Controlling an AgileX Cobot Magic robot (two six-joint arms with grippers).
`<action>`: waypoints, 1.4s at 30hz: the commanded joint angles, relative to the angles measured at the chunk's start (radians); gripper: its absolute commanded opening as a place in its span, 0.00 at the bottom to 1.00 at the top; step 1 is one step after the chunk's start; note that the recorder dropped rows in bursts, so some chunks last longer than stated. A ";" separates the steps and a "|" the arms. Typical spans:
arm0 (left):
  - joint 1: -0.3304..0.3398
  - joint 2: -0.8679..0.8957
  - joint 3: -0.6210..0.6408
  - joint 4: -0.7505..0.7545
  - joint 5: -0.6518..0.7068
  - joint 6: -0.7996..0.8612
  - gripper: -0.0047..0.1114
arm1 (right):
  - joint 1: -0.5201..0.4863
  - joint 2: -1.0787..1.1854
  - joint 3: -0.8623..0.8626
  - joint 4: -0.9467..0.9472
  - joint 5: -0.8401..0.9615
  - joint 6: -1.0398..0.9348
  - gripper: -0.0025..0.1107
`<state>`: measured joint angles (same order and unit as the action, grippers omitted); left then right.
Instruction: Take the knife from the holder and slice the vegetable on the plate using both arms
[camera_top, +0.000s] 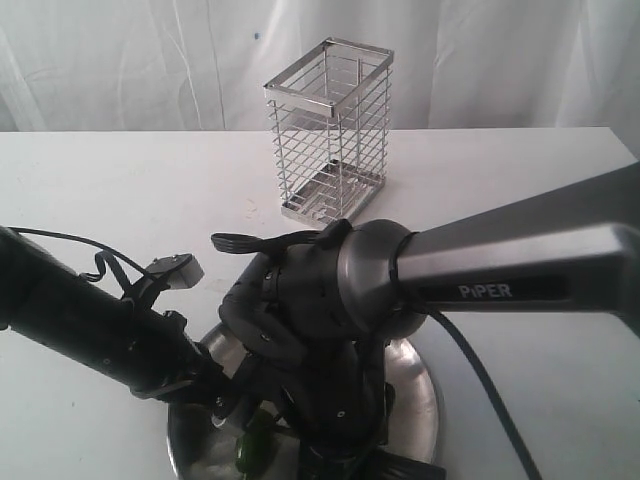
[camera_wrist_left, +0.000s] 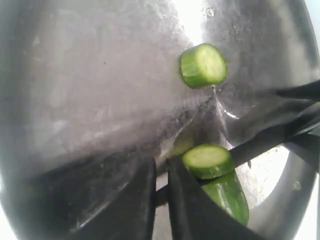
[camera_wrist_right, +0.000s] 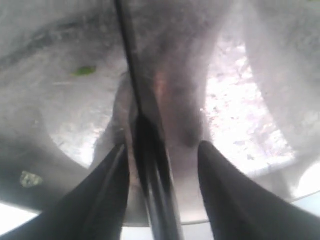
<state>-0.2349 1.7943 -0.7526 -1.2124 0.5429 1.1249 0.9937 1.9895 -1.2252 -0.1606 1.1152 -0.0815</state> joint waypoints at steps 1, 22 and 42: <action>-0.008 -0.010 0.007 0.003 0.023 -0.007 0.18 | -0.008 -0.007 0.000 -0.016 -0.014 -0.018 0.41; -0.008 -0.010 0.007 0.003 0.025 -0.007 0.18 | -0.118 -0.135 0.029 0.143 0.023 -0.166 0.41; -0.008 -0.010 0.007 0.003 0.023 -0.007 0.18 | -0.127 -0.274 0.182 0.247 -0.202 -0.283 0.41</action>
<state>-0.2349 1.7925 -0.7526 -1.2103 0.5459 1.1223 0.8780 1.7442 -1.0695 0.0775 0.9599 -0.3294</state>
